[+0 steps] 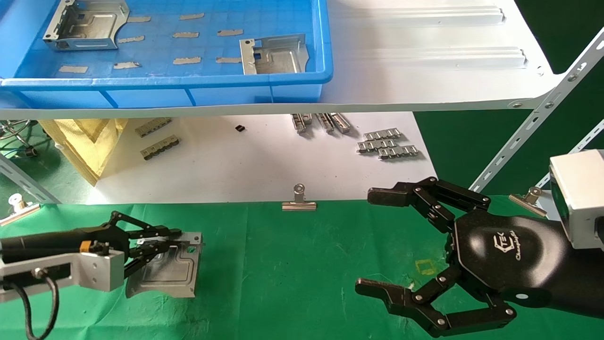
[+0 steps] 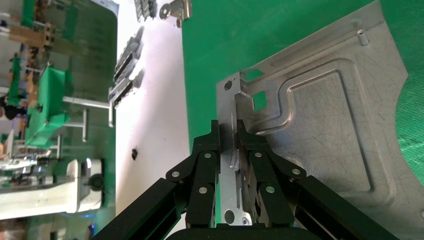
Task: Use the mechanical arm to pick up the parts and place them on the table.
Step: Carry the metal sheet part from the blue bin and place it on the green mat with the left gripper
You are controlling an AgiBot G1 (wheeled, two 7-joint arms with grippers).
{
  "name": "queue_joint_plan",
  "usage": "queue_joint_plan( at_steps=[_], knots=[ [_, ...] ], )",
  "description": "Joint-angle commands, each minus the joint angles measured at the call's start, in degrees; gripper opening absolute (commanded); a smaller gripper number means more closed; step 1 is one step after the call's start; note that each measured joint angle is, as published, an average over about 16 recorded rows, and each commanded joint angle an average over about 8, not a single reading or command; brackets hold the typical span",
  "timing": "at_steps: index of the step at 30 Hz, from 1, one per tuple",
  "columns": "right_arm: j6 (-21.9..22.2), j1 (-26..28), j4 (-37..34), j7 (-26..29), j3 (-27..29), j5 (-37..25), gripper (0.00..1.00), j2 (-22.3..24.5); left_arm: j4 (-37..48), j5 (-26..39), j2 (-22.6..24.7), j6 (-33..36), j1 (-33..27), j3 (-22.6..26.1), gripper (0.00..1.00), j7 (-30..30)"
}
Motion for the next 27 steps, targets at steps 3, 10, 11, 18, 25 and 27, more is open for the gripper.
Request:
queue_joint_plan(
  at_steps=[3,10,11,18,25,27],
  knots=[
    [0.0,0.0,0.0,0.0,0.0,0.0,1.00,0.0,-1.1,-1.7,-0.3,-2.4,3.6,-0.5,0.63,2.4],
    [0.0,0.0,0.0,0.0,0.0,0.0,1.00,0.0,-0.6,-2.3,-0.8,-1.0,4.8,-0.2,1.00,3.0],
    [0.0,0.0,0.0,0.0,0.0,0.0,1.00,0.0,-0.5,-2.4,-0.9,-0.8,4.9,-0.2,1.00,3.1],
    [0.0,0.0,0.0,0.0,0.0,0.0,1.00,0.0,0.6,-2.8,-1.2,1.0,4.1,0.4,1.00,-0.6],
    [0.0,0.0,0.0,0.0,0.0,0.0,1.00,0.0,3.9,-7.3,-1.0,8.2,1.7,1.1,1.00,-12.5],
    [0.0,0.0,0.0,0.0,0.0,0.0,1.00,0.0,5.4,-9.4,-0.8,10.4,1.5,1.0,1.00,-15.3]
  ],
)
